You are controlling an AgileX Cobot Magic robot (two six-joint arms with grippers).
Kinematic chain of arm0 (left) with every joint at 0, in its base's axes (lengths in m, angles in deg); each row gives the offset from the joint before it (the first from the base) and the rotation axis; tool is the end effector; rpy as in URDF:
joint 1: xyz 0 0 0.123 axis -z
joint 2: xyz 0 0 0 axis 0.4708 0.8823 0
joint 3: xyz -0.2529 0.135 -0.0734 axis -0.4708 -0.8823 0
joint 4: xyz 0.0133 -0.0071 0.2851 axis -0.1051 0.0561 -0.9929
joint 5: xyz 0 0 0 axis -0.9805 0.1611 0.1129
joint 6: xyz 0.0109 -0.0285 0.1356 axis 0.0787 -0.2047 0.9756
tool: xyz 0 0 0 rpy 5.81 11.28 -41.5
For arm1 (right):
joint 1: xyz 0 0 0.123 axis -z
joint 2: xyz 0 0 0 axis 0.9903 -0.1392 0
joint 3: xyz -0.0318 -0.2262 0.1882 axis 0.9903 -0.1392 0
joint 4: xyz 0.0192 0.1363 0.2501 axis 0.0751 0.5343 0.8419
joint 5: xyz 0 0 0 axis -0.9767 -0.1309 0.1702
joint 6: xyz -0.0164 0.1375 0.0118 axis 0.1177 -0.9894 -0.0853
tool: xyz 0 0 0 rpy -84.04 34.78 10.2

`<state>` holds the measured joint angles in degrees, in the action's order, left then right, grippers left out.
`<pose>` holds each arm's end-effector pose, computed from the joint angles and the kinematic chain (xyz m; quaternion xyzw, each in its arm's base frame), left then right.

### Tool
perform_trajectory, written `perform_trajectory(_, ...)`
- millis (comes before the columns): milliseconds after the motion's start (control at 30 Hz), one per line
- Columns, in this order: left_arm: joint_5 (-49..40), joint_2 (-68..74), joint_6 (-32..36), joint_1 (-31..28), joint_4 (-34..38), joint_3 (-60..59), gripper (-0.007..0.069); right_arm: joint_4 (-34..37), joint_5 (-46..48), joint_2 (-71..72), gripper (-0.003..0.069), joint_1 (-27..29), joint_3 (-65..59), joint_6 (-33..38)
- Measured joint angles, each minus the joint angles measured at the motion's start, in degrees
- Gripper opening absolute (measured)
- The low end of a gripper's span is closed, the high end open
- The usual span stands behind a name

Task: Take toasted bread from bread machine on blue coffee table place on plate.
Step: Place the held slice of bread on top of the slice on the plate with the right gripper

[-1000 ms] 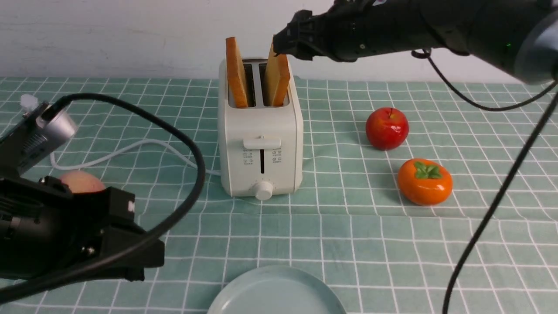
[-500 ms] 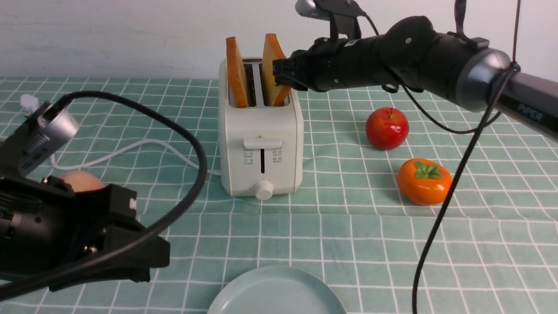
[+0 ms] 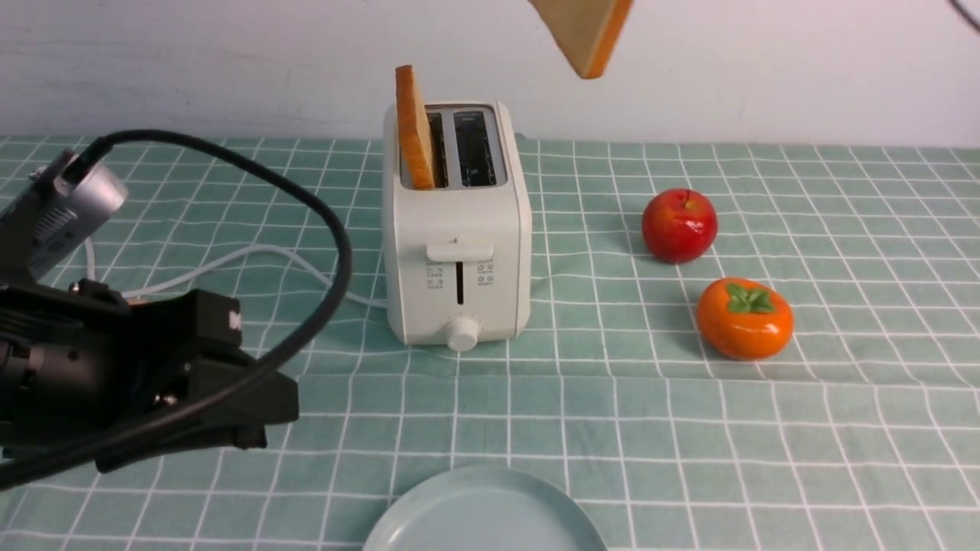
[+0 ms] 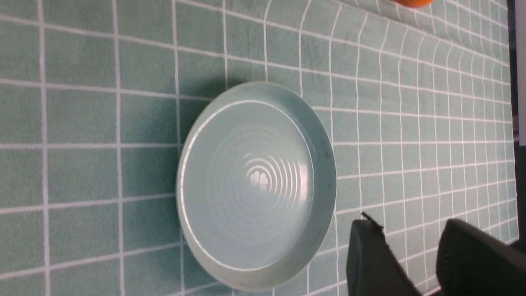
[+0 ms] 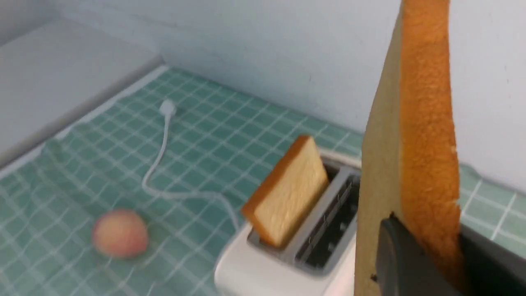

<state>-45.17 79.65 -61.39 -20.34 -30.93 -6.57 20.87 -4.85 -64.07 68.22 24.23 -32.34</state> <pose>0.2270 -0.1044 0.3059 -0.0826 0.9033 -0.3503 0.2337 0.4182 0.1708 0.4647 -0.2600 0.7820 0.2492 0.5087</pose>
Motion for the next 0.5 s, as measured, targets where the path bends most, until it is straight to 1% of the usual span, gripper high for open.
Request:
perform_trajectory(33, 0.2, 0.0, 0.0, 0.0, -0.1, 0.0, 0.0238, 0.0, 0.9, 0.3, 0.0087, 0.1, 0.0, 0.0)
perform_trajectory(67, 1.5, 0.0, 0.0, 0.0, -0.6, 0.0, 0.0238, -0.1, 7.2, 1.7, 0.0087, 0.6, -1.0, 0.1)
perform_trajectory(133, 2.9, 0.0, 0.0, 0.0, -1.0, 0.0, 0.0238, 0.6, 14.3, 2.5, 0.0087, 0.7, -3.6, 1.1)
perform_trajectory(167, 4.0, 0.1, 0.0, 0.0, -1.2, 0.0, 0.0238, 2.3, 18.4, 2.6, 0.0087, 0.3, -5.8, 2.0)
perform_trajectory(200, 4.6, 0.1, 0.0, 0.0, -1.4, 0.0, 0.0238, 4.3, 20.1, 2.6, 0.0087, -0.2, -8.1, 3.1)
perform_trajectory(233, 5.0, 0.3, 0.0, 0.0, -1.6, 0.0, 0.0238, 6.7, 21.0, 2.5, 0.0087, -0.7, -10.1, 4.2)
perform_trajectory(267, 5.1, 0.3, 0.0, 0.0, -1.6, 0.0, 0.0238, 6.7, 21.2, 2.5, 0.0087, -0.9, -10.6, 4.5)
perform_trajectory(300, 5.2, 0.6, 0.0, 0.0, -1.7, 0.0, 0.0238, 9.3, 21.4, 2.4, 0.0087, -1.6, -13.5, 6.2)
perform_trajectory(333, 5.1, 0.9, 0.0, 0.0, -1.7, 0.0, 0.0238, 13.9, 21.3, 2.3, 0.0087, -2.9, -17.8, 8.8)
perform_trajectory(367, 5.1, 1.2, 0.0, 0.0, -1.7, 0.0, 0.0238, 16.9, 21.3, 2.3, 0.0087, -3.9, -21.1, 10.6)
perform_trajectory(467, 4.9, 2.2, 0.0, 0.0, -1.8, 0.0, 0.0238, 24.5, 20.6, 2.3, 0.0087, -7.7, -32.3, 15.4)
perform_trajectory(500, 4.9, 2.5, 0.0, 0.0, -1.8, 0.0, 0.0238, 25.9, 19.0, 2.3, 0.0087, -8.6, -34.8, 15.8)
